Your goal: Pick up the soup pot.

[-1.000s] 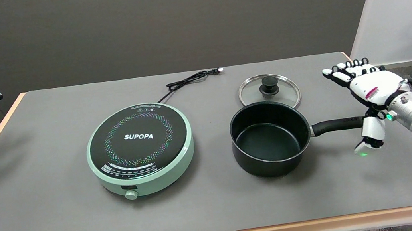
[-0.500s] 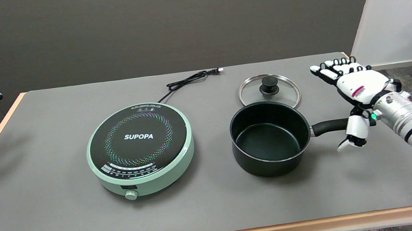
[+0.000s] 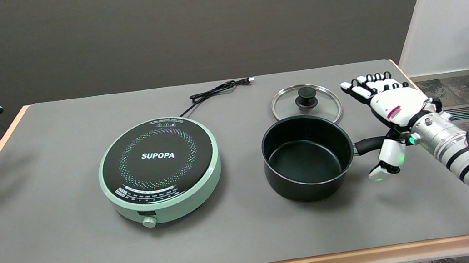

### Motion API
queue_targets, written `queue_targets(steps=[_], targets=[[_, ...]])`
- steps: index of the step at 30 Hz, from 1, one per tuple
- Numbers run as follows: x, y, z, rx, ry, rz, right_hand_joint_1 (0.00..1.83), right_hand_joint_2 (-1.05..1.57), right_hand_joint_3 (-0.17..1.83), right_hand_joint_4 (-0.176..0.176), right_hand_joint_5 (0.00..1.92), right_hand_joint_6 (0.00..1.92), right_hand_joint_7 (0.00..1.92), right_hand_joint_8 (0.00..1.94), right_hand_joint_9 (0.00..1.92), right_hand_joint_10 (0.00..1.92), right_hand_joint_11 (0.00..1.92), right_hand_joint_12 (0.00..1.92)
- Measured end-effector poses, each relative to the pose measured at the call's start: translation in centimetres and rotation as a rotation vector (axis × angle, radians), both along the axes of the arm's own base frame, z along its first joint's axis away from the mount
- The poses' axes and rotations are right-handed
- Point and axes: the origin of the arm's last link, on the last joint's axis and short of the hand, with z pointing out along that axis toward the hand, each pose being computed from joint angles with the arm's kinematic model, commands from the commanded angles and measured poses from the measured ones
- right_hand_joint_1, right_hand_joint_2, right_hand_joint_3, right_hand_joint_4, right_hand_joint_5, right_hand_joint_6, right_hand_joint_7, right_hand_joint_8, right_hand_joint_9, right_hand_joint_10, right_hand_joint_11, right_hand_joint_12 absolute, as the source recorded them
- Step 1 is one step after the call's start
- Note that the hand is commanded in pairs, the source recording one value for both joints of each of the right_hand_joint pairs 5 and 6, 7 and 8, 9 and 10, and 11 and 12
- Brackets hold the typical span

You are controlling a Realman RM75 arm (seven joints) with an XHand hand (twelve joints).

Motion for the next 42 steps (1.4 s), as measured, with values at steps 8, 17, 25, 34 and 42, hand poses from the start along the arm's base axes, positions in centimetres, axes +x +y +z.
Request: queue_targets(steps=[8,17,25,34,42], targets=[[-1.2,0.7,-0.7,0.004,0.018,-0.032,1.1,-0.53,0.91,0.176,0.01,0.01,0.01,0.01,0.01,0.01,0.01,0.01],[-2.5,1.7,-1.5,0.0,0.038,-0.068,1.1,-0.54,0.92,0.176,0.01,0.01,0.01,0.01,0.01,0.01,0.01,0.01],[-3.1,2.1,-1.9,0.001,0.051,-0.08,1.1,-0.53,0.93,0.176,0.01,0.01,0.01,0.01,0.01,0.01,0.01,0.01],[-3.1,2.1,-2.1,0.006,0.064,-0.077,1.1,-0.47,0.78,0.176,0.01,0.01,0.01,0.01,0.01,0.01,0.01,0.01],[-2.8,2.1,-2.0,0.007,0.081,-0.07,1.08,-0.38,0.57,0.176,0.01,0.01,0.01,0.01,0.01,0.01,0.01,0.01]])
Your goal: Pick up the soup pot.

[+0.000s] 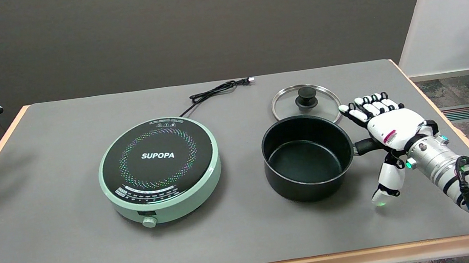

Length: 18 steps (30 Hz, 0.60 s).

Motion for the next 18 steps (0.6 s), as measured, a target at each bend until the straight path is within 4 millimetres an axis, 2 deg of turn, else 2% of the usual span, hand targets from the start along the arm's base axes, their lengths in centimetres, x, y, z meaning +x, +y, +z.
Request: queue_targets(steps=[4,9,18], targets=[[0.1,0.04,0.07,0.005,0.01,0.002,1.07,-0.38,0.6,0.176,0.02,0.02,0.02,0.02,0.02,0.02,0.02,0.02],[0.17,0.14,0.18,0.01,0.021,0.001,1.05,-0.42,0.82,0.176,0.03,0.03,0.03,0.03,0.03,0.03,0.03,0.03],[0.15,0.32,0.28,0.018,0.032,-0.003,1.05,-0.44,0.9,0.176,0.03,0.03,0.03,0.03,0.03,0.03,0.03,0.03]])
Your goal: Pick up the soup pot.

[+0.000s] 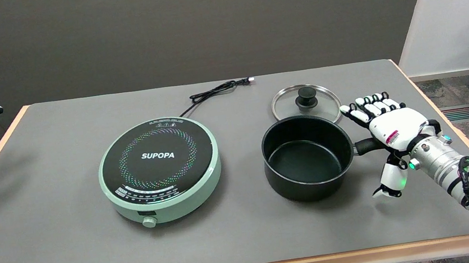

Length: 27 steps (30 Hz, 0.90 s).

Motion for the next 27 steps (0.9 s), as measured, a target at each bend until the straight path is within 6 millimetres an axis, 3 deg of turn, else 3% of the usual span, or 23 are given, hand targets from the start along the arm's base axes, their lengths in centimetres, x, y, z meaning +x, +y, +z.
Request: queue_targets(steps=[10,15,27], targets=[[-0.08,0.09,-0.06,0.012,0.003,-0.004,1.04,-0.43,0.96,0.176,0.03,0.03,0.03,0.03,0.03,0.03,0.03,0.03],[-0.12,0.09,-0.12,0.017,0.002,-0.005,1.04,-0.44,1.22,0.176,0.04,0.04,0.04,0.04,0.04,0.04,0.04,0.04],[-0.21,0.06,-0.28,0.026,0.001,-0.008,1.06,-0.39,1.27,0.176,0.36,0.36,0.36,0.36,0.36,0.36,0.36,0.36]])
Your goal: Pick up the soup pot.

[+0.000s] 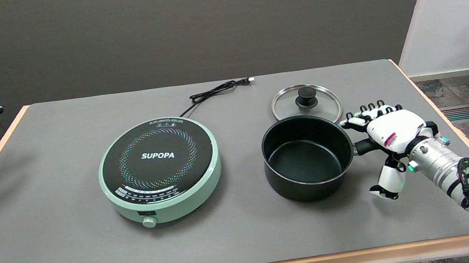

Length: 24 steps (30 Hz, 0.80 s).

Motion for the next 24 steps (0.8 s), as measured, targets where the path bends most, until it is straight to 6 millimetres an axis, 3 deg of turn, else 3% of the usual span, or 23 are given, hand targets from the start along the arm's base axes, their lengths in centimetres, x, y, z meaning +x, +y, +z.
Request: queue_targets(steps=[8,17,19,21,22,24], targets=[[-0.13,0.01,-0.12,0.004,-0.001,-0.004,1.12,-0.32,1.17,0.176,0.63,0.63,0.63,0.63,0.63,0.63,0.63,0.63],[-0.1,-0.07,-0.21,0.013,0.0,-0.004,1.13,-0.12,1.34,0.176,0.92,0.92,0.92,0.92,0.92,0.92,0.92,0.92],[-0.07,-0.09,-0.21,0.015,-0.001,-0.003,1.16,0.07,1.4,0.021,1.03,1.03,1.03,1.03,1.03,1.03,1.03,1.03],[-0.03,-0.11,-0.2,0.017,-0.001,-0.001,1.18,0.18,1.29,-0.004,1.12,1.12,1.12,1.12,1.12,1.12,1.12,1.12],[-0.02,-0.12,-0.22,0.019,-0.002,-0.001,1.2,0.28,1.09,-0.028,1.2,1.2,1.2,1.2,1.2,1.2,1.2,1.2],[0.02,-0.14,-0.21,0.02,-0.003,0.0,1.22,0.41,0.89,-0.058,1.29,1.29,1.29,1.29,1.29,1.29,1.29,1.29]])
